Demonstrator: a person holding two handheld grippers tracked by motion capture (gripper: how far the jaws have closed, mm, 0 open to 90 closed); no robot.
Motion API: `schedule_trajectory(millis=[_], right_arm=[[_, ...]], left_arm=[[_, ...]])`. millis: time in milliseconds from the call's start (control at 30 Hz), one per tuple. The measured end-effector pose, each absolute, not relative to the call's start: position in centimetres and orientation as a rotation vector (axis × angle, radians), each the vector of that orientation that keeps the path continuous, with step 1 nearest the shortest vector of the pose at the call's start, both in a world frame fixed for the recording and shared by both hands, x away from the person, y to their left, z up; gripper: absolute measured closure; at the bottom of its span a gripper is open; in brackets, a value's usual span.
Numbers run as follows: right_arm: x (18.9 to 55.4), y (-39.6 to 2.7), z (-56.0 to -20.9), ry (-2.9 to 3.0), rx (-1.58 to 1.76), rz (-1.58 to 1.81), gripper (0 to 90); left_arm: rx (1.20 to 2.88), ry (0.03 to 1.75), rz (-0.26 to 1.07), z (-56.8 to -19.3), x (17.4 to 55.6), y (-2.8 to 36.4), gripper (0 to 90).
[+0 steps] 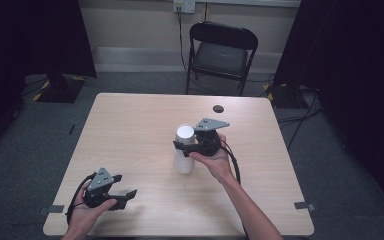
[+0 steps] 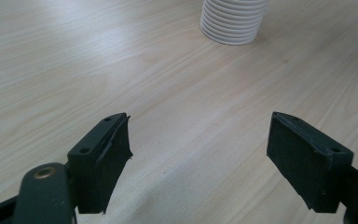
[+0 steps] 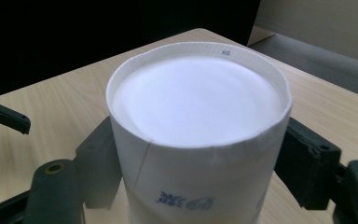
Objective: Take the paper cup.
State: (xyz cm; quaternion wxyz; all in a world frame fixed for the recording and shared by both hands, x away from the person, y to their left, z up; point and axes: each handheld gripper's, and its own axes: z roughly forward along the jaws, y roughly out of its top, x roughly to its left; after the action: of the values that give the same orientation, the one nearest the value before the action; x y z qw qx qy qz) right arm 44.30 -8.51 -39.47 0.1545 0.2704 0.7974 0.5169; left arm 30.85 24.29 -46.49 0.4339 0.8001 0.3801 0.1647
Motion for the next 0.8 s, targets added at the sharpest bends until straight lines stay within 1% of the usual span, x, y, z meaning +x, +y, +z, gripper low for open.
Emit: schedule_trajectory(millis=[133, 333, 800], right_arm=[[44.21, -8.41, -39.45, 2.283, 0.764, 1.486, 29.2], [44.00, -8.29, -39.25, 2.267, 0.746, 1.481, 29.9], [43.88, -8.62, -38.61, 2.224, 0.743, 1.511, 30.8]], left_arm=[[1.995, 0.949, 0.417, -46.50, 30.87, 24.38, 20.7], [1.995, 0.929, 0.419, -46.32, 30.71, 24.40, 20.8], [2.003, 0.946, 0.414, -46.51, 30.85, 24.47, 20.8]])
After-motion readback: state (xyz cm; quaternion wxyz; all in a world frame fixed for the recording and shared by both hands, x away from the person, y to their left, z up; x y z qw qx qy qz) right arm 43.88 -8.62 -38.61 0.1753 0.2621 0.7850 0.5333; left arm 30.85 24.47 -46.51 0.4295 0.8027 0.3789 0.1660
